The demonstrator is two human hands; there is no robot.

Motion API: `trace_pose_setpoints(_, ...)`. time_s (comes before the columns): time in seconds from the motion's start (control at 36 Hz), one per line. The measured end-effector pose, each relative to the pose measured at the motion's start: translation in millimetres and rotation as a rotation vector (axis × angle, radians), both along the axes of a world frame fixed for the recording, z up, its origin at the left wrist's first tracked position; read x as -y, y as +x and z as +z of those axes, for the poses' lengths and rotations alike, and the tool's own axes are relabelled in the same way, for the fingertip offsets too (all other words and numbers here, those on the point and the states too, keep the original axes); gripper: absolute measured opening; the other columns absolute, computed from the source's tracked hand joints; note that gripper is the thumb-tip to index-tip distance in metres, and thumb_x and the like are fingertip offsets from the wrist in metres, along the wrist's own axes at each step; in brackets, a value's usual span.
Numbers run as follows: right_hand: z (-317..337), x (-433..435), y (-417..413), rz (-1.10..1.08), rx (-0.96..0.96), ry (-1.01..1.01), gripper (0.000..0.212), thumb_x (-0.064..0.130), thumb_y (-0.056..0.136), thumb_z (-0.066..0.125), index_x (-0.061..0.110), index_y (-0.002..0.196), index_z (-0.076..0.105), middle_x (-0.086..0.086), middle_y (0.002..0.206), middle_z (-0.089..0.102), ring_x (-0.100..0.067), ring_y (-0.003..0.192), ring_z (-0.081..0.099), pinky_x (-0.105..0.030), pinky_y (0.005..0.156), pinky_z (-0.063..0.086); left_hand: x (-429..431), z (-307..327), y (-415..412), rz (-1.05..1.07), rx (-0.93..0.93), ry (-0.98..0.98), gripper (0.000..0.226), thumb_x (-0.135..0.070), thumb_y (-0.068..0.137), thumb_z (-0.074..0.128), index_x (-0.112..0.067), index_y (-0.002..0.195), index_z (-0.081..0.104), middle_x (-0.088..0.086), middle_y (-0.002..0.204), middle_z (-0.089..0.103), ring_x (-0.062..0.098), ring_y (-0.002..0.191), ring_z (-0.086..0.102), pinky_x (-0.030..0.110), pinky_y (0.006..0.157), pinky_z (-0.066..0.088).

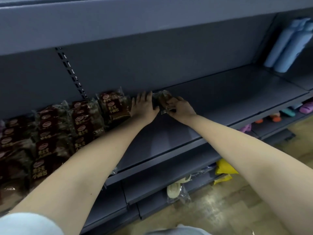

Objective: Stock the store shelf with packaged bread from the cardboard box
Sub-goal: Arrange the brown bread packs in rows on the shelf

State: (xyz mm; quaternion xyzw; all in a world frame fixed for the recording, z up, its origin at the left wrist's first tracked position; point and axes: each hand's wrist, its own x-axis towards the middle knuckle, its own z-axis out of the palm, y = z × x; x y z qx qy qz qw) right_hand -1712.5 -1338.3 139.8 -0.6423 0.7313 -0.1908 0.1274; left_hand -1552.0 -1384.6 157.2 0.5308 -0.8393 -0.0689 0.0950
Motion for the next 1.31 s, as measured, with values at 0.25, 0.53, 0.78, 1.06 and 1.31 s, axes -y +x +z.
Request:
trace_pose_setpoints(0.25, -4.4, -22.6, -12.6, 0.045, -0.03, -0.145, 0.016, 0.009, 0.092, 0.051, 0.011, 0.106, 0.059, -0.011, 0.112, 0.059, -0.03, 0.097, 0.058, -0.034, 0.08, 0.046, -7.6, -4.8, -15.9, -0.045, -0.12, 0.188, 0.065, -0.02, 0.096, 0.043, -0.014, 0.153, 0.013, 0.014, 0.156, 0.022, 0.034, 0.141, 0.025, 0.045, 0.115, 0.022)
trace_pose_setpoints(0.53, -0.6, -32.4, -18.8, -0.004, 0.098, -0.152, 0.013, 0.005, 0.092, 0.048, 0.009, 0.099, 0.057, -0.011, 0.096, 0.065, -0.027, 0.083, 0.062, -0.036, 0.076, 0.05, -10.1, -6.5, -11.9, -0.226, -0.394, 0.088, 0.039, 0.0, 0.087, 0.063, -0.014, 0.123, 0.061, 0.011, 0.125, 0.052, 0.023, 0.108, 0.056, 0.017, 0.088, 0.037)
trace_pose_setpoints(0.78, 16.2, -32.9, 1.9, 0.057, 0.331, -0.345, 0.039, 0.027, 0.094, 0.055, 0.015, 0.13, 0.048, 0.0, 0.122, 0.056, -0.007, 0.104, 0.051, -0.014, 0.086, 0.036, -1.3, 16.1, 0.4, -0.128, -0.492, -0.09, 0.023, -0.028, 0.087, 0.067, -0.016, 0.106, 0.073, 0.009, 0.121, 0.055, 0.025, 0.115, 0.048, 0.022, 0.096, 0.027)
trace_pose_setpoints(1.06, 28.9, -16.9, 26.2, -0.049, 0.38, -0.454, 0.018, 0.017, 0.097, 0.051, 0.006, 0.108, 0.061, -0.009, 0.096, 0.069, -0.02, 0.088, 0.065, -0.024, 0.075, 0.048, -8.6, 26.9, 17.7, -0.043, -0.651, 0.106, 0.034, -0.033, 0.09, 0.064, -0.011, 0.116, 0.065, 0.007, 0.113, 0.069, 0.017, 0.104, 0.062, 0.01, 0.071, 0.037)
trace_pose_setpoints(1.31, 21.9, -12.9, 35.4, -0.131, 0.478, -0.405, 0.015, 0.011, 0.097, 0.046, 0.007, 0.108, 0.056, -0.009, 0.093, 0.067, -0.018, 0.084, 0.061, -0.024, 0.07, 0.048, -11.1, 20.3, 50.4, 0.073, -0.777, 0.24, 0.027, -0.016, 0.086, 0.071, -0.003, 0.109, 0.067, 0.015, 0.098, 0.07, 0.018, 0.077, 0.066, 0.036, 0.076, 0.057)
